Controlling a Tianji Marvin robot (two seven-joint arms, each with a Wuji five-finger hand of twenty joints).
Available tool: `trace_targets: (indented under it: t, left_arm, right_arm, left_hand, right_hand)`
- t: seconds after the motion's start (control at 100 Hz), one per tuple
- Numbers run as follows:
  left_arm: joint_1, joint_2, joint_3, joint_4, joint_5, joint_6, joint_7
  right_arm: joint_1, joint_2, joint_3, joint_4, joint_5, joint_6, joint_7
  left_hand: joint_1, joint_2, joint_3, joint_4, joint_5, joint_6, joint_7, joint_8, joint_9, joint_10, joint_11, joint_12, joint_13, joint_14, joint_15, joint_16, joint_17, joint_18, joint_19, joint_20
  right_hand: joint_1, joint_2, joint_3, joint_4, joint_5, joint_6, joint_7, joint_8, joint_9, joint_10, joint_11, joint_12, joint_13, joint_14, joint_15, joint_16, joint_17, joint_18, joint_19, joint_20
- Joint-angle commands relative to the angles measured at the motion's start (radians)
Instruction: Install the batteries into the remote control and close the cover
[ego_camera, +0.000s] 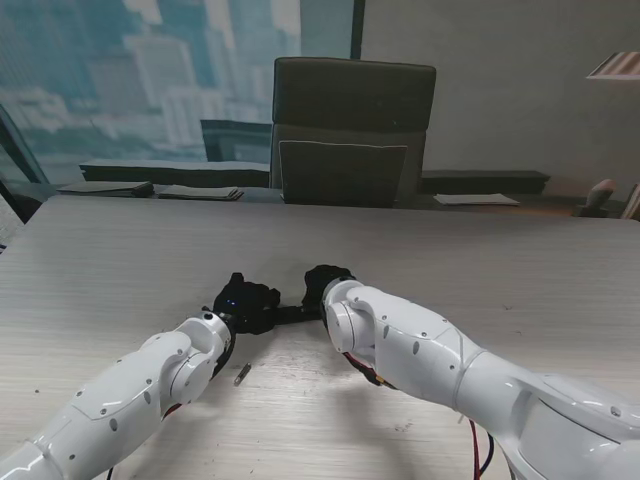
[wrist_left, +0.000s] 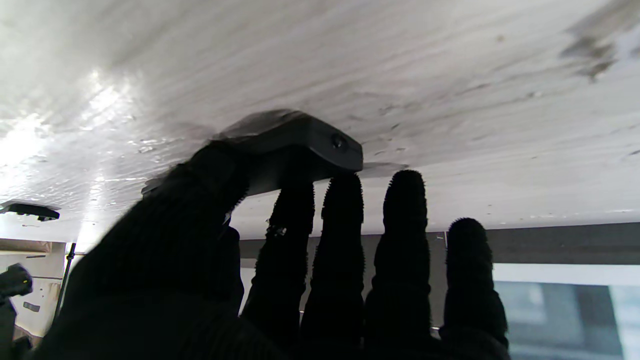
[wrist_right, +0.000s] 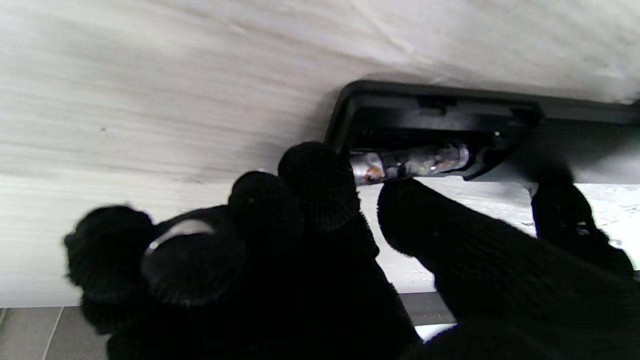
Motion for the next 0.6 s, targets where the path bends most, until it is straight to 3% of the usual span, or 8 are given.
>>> trace_targets:
  t: [0.0,0.38,0.59]
  left_arm:
    - [0.017,-0.006,0.017,0.018,-0.003,-0.006,-0.03]
    - [0.014,-0.008,0.022,0.024,-0.01,-0.006,-0.026]
    - [0.014,-0.008,0.023,0.024,-0.011,-0.005,-0.025]
  right_arm:
    - [-0.008,-0.028,-0.011,-0.007,0.013,-0.007,0.02]
    - [-0.011,-0.05,-0.025,0.017,0.026,-0.016,0.013]
    - [-0.015,-0.048,-0.031,0.011,0.017,-0.027,0.012]
  left_hand:
    - [0.103,0.046,0.034,-0.005,0.072,-0.141,0.115,0.016,0.126,-0.083,0.048,0.052,0.021,0.009,0.016,0.013,-0.002,0.011,0.03,0.021]
    - [0.101,0.047,0.032,-0.003,0.084,-0.14,0.123,0.016,0.14,-0.079,0.052,0.057,0.031,0.01,0.022,0.014,0.0,0.013,0.032,0.022]
    - [0.103,0.047,0.033,-0.003,0.083,-0.138,0.125,0.016,0.142,-0.081,0.052,0.058,0.03,0.009,0.022,0.014,-0.001,0.013,0.031,0.022]
  right_hand:
    - [0.023,-0.025,0.009,0.023,-0.019,-0.04,0.004,0.022,0.053,0.054,0.038,0.012,0.028,-0.058,0.031,0.017,0.04,0.029,0.081,-0.012]
    - [0.017,-0.021,0.002,0.025,-0.018,-0.041,-0.001,0.039,0.057,0.049,0.039,0.014,0.03,-0.067,0.036,0.023,0.055,0.031,0.086,-0.028]
    - [-0.023,-0.002,-0.01,0.018,-0.022,-0.073,0.015,0.057,0.064,0.034,0.039,0.014,0.029,-0.073,0.039,0.029,0.065,0.032,0.09,-0.041]
